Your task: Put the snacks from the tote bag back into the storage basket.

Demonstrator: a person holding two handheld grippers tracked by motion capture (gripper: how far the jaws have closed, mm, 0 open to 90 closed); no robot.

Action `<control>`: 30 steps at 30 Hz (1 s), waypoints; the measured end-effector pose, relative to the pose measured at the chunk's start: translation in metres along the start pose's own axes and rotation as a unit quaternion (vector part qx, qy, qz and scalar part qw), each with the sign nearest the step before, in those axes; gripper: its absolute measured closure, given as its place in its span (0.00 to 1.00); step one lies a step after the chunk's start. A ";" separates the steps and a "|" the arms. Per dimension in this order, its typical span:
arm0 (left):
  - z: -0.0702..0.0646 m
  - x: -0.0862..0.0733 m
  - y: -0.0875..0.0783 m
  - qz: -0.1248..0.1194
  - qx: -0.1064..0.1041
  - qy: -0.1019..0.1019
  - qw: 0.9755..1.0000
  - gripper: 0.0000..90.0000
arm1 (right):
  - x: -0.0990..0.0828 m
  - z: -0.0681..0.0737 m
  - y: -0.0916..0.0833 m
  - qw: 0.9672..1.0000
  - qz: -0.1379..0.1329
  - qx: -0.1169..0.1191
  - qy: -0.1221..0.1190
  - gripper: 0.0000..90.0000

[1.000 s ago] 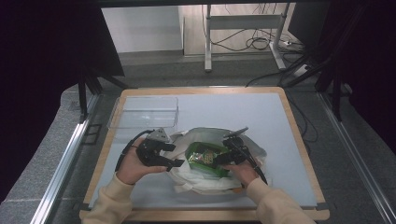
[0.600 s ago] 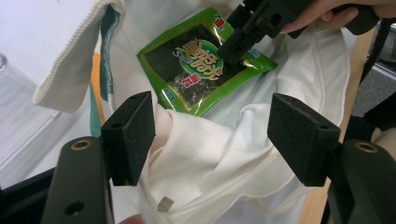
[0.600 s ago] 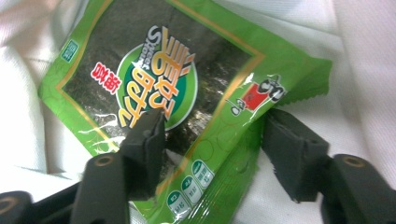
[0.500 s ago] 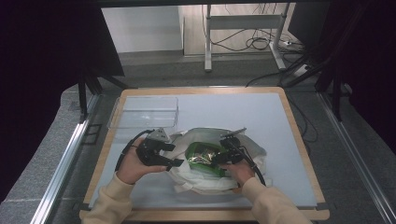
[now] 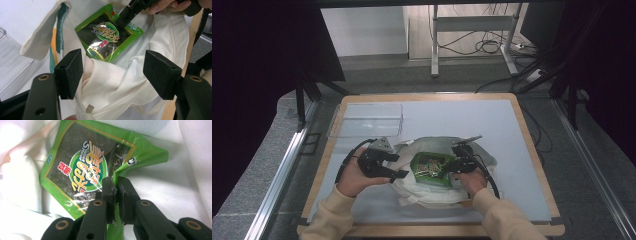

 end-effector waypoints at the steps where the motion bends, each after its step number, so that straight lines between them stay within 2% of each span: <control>1: 0.000 0.000 0.000 0.000 0.000 0.000 1.000 0.36 | 0.000 0.000 0.000 1.000 -0.001 0.000 0.000 0.94; 5: 0.001 0.000 -0.001 0.001 0.000 -0.001 1.000 0.36 | 0.003 -0.001 -0.005 1.000 -0.011 -0.003 -0.008 0.96; 10: 0.001 0.000 -0.002 0.001 0.001 -0.001 1.000 0.36 | 0.007 -0.005 -0.020 0.999 -0.024 -0.003 -0.024 0.97; 15: 0.001 0.000 -0.002 0.001 0.003 0.000 1.000 0.36 | 0.009 -0.008 -0.035 0.999 -0.035 0.009 -0.029 0.97; 30: 0.004 0.003 -0.006 -0.007 0.007 -0.003 1.000 0.36 | 0.016 -0.009 -0.069 0.994 -0.077 0.033 -0.074 0.97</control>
Point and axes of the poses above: each handheld gripper's, and its own axes: y roughly forward along the jaws, x roughly out of its top, z roughly to its left, the point moved 5 cm from there along y, roughly forward along the jaws, and after that the axes turned 14 degrees about -z, right-handed, at the moved point
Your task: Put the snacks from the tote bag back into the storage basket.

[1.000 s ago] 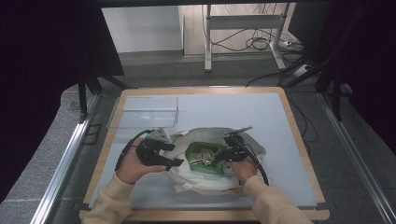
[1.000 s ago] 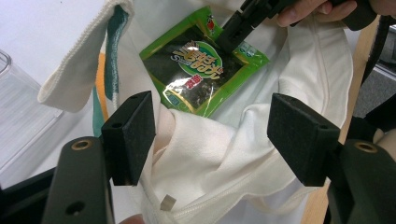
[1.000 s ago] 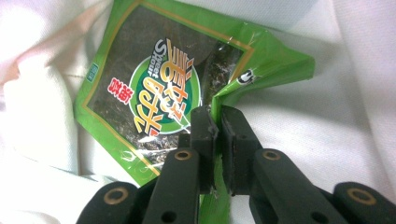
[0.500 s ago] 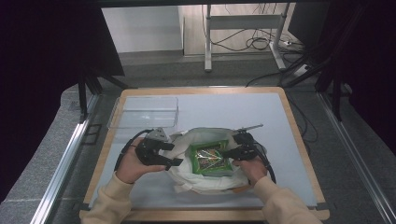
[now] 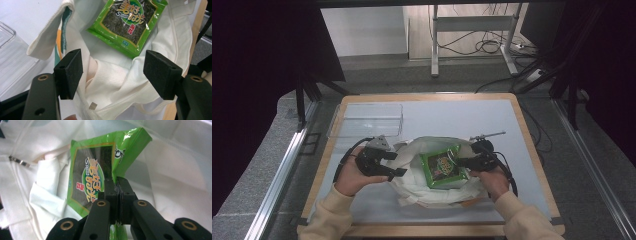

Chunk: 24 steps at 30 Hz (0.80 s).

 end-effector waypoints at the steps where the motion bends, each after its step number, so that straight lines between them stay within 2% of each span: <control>1: 0.000 0.000 -0.001 -0.001 0.001 0.000 1.000 0.36 | -0.001 0.000 -0.002 1.000 0.000 0.001 -0.001 0.97; 10: 0.000 0.001 -0.001 -0.002 0.001 0.001 1.000 0.36 | 0.001 0.001 -0.020 0.999 -0.027 0.014 -0.014 0.97; 24: 0.000 0.002 -0.004 -0.006 0.002 0.000 1.000 0.36 | 0.002 0.009 -0.039 0.997 -0.051 0.048 -0.030 0.97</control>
Point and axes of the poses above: each handheld gripper's, and its own axes: y roughly forward along the jaws, x roughly out of its top, z roughly to its left, the point moved 5 cm from there along y, roughly forward along the jaws, and after that the axes turned 14 degrees about -z, right-handed, at the moved point
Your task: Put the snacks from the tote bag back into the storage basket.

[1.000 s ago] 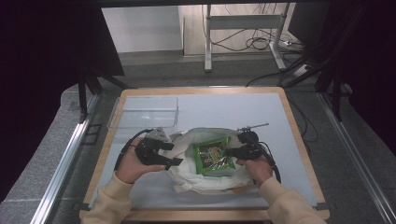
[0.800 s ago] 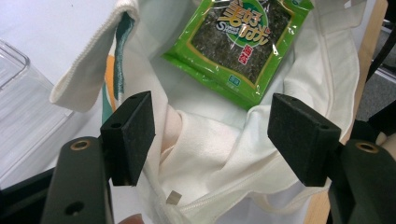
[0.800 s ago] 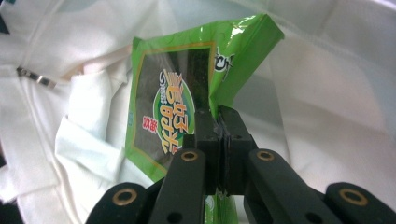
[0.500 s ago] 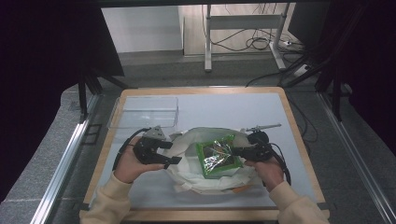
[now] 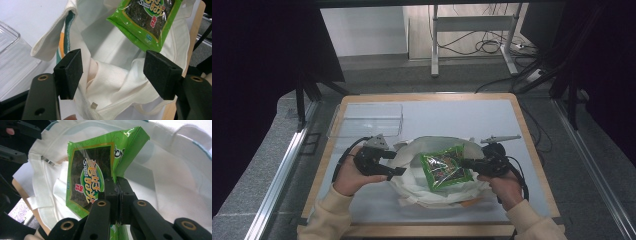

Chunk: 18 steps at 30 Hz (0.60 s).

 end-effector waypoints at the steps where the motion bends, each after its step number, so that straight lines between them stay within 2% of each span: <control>1: 0.000 0.000 0.000 -0.001 0.001 0.000 1.000 0.36 | 0.000 0.000 0.000 1.000 -0.001 0.003 -0.001 0.97; 8: 0.000 0.002 0.000 -0.002 0.001 0.000 1.000 0.36 | 0.004 0.004 -0.002 1.000 -0.002 0.022 -0.019 0.97; 12: -0.002 0.002 -0.001 -0.003 0.002 0.000 1.000 0.36 | 0.010 0.006 -0.004 0.999 -0.003 0.031 -0.041 0.97; 13: -0.001 0.003 -0.002 0.001 0.001 0.006 1.000 0.36 | 0.012 0.005 -0.004 0.998 -0.007 0.035 -0.046 0.97; 15: -0.003 0.005 -0.003 -0.007 0.003 0.002 1.000 0.36 | 0.015 0.005 -0.004 0.998 -0.008 0.039 -0.056 0.97; 16: -0.002 0.005 -0.004 -0.004 0.001 0.008 1.000 0.36 | 0.016 0.005 -0.004 0.997 -0.007 0.043 -0.062 0.97; 18: -0.004 0.007 -0.004 -0.009 0.001 0.003 1.000 0.36 | 0.018 0.004 -0.003 0.996 -0.006 0.051 -0.071 0.97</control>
Point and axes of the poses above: each handheld gripper's, and its own axes: y roughly forward along the jaws, x roughly out of its top, z roughly to its left, the point moved 5 cm from there along y, roughly forward along the jaws, and after that the axes turned 14 degrees about -z, right-handed, at the moved point
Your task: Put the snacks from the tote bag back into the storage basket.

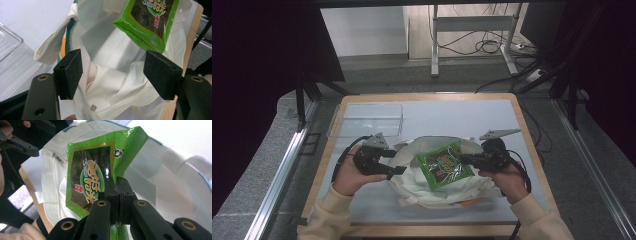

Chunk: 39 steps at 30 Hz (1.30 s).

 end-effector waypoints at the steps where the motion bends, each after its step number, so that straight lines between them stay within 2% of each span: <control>1: 0.001 0.001 -0.001 -0.002 0.000 0.004 1.000 0.36 | 0.001 -0.001 0.001 1.000 0.001 0.005 -0.005 0.97; 4: -0.001 0.003 -0.001 -0.005 -0.007 0.004 1.000 0.36 | 0.003 -0.003 0.003 1.000 0.002 0.014 -0.019 0.97; 7: -0.003 0.002 -0.001 -0.004 -0.004 0.003 1.000 0.36 | 0.007 -0.004 0.005 0.999 0.001 0.025 -0.032 0.97; 9: -0.003 0.002 -0.001 0.001 -0.003 0.010 1.000 0.36 | 0.009 -0.004 0.007 0.999 -0.004 0.032 -0.037 0.97; 10: -0.004 0.002 0.000 -0.001 -0.004 0.004 1.000 0.36 | 0.010 -0.004 0.007 0.999 -0.002 0.034 -0.042 0.97; 16: -0.003 0.003 0.005 0.004 -0.004 0.003 1.000 0.36 | 0.013 -0.010 0.006 0.997 -0.007 0.048 -0.063 0.97; 27: -0.002 0.013 0.009 0.001 -0.007 -0.001 1.000 0.36 | 0.020 -0.012 0.004 0.994 -0.006 0.058 -0.096 0.97; 31: -0.004 0.019 0.016 0.005 -0.015 0.007 1.000 0.36 | 0.023 -0.013 0.006 0.993 -0.003 0.060 -0.104 0.97; 33: -0.005 0.022 0.019 0.002 -0.019 0.008 1.000 0.36 | 0.026 -0.012 0.008 0.992 -0.001 0.058 -0.111 0.97; 36: -0.005 0.022 0.025 0.011 -0.019 0.014 1.000 0.36 | 0.029 -0.012 0.010 0.990 0.000 0.058 -0.126 0.97; 39: -0.006 0.024 0.027 0.013 -0.028 0.021 0.999 0.37 | 0.033 -0.012 0.010 0.990 -0.001 0.060 -0.129 0.97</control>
Point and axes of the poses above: each handheld gripper's, and its own axes: y roughly forward along the jaws, x roughly out of its top, z roughly to its left, the point moved 5 cm from there along y, roughly forward along the jaws, and after that the axes turned 14 degrees about -z, right-handed, at the moved point
